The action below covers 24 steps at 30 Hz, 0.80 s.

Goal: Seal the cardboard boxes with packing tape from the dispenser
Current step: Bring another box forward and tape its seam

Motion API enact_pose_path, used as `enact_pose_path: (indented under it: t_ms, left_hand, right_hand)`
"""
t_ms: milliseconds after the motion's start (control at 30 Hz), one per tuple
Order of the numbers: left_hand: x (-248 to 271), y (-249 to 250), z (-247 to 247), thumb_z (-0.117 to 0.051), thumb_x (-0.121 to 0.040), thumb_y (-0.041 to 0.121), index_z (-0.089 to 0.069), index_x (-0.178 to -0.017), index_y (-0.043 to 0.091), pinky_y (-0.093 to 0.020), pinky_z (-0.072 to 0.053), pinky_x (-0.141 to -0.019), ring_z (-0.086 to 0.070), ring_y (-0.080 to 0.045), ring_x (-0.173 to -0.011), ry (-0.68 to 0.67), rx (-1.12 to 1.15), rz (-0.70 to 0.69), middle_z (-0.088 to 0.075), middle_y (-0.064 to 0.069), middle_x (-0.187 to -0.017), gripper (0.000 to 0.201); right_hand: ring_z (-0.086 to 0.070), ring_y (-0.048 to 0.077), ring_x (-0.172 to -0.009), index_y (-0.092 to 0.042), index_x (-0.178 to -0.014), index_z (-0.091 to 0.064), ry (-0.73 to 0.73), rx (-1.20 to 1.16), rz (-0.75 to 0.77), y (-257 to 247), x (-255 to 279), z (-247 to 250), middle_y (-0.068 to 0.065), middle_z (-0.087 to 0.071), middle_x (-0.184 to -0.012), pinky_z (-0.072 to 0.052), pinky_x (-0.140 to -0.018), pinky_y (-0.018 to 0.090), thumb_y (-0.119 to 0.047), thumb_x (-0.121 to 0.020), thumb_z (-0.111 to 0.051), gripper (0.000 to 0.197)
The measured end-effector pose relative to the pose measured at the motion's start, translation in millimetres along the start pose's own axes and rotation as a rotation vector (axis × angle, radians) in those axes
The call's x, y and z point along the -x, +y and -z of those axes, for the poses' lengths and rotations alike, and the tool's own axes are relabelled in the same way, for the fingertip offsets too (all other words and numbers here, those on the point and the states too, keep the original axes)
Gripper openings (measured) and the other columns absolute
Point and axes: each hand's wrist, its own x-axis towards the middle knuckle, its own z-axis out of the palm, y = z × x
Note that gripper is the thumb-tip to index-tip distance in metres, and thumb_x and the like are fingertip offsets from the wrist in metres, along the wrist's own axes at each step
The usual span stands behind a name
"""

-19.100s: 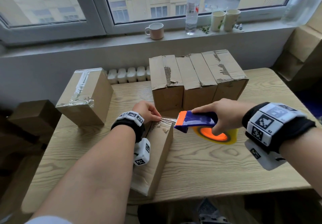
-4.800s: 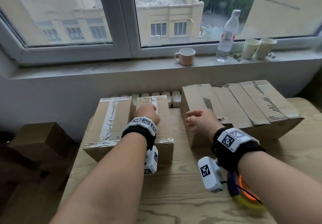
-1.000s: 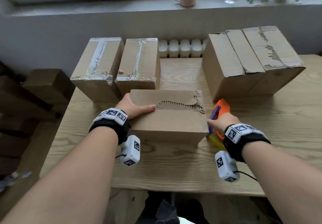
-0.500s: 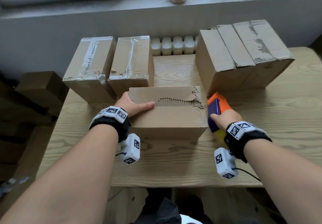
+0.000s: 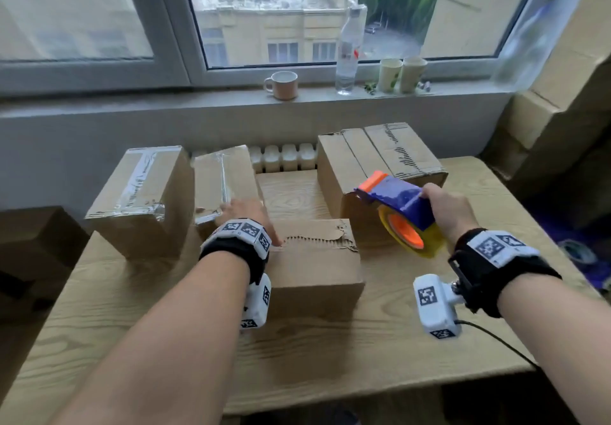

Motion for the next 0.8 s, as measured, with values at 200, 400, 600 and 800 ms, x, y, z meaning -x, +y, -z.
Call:
enact_pose_path:
  t_ms: [200,400,600,800]
  left_hand:
    - [2,-21,-19,-0.083,-0.060,0.049,-0.056,-0.115,0.007,-0.032,-0.053,-0.075,-0.062,-0.025,-0.099,0.070,0.090,0.088,-0.062,-0.008,-0.111,0.074]
    - [-2,-37,-12,-0.068,-0.083,0.033,-0.062,-0.110,0.018,-0.036,-0.048,-0.085,-0.059,-0.025,-0.103,0.271,0.235,-0.025,-0.060,-0.006,-0.112,0.031]
    - [-35,-23,-1,-0.065,-0.086,0.041,-0.028,-0.146,0.041,-0.042,-0.035,-0.108,-0.032,-0.030,-0.133,0.071,0.052,-0.301,-0.027,-0.007,-0.149,0.071]
    - [-72,-13,-1,-0.068,-0.083,0.042,-0.044,-0.139,0.040,-0.038,-0.035,-0.110,-0.035,-0.033,-0.132,-0.064,-0.204,-0.349,-0.033,-0.009,-0.144,0.062]
  right_hand:
    - [-0.055,0.025,-0.072,-0.002,-0.066,-0.065,0.033,-0.181,0.066,-18,19,-5,0.008,-0.060,-0.068,-0.041,-0.069,0.035,-0.052,-0.076,-0.071,0.051]
    - [-0.049,0.023,-0.062,-0.007,-0.064,-0.065,-0.092,-0.198,0.123,-23,33,-28,0.009,-0.057,-0.061,-0.037,-0.064,0.035,-0.063,-0.064,-0.071,0.056]
    - [-0.048,0.023,-0.062,-0.011,-0.060,-0.062,-0.123,-0.216,0.106,-27,30,-41,0.009,-0.054,-0.060,-0.035,-0.064,0.036,-0.071,-0.051,-0.069,0.061]
    - [-0.056,0.026,-0.069,0.003,-0.084,-0.069,-0.252,-0.262,0.126,-42,28,-54,0.020,-0.066,-0.076,-0.042,-0.069,0.037,-0.062,-0.061,-0.073,0.069]
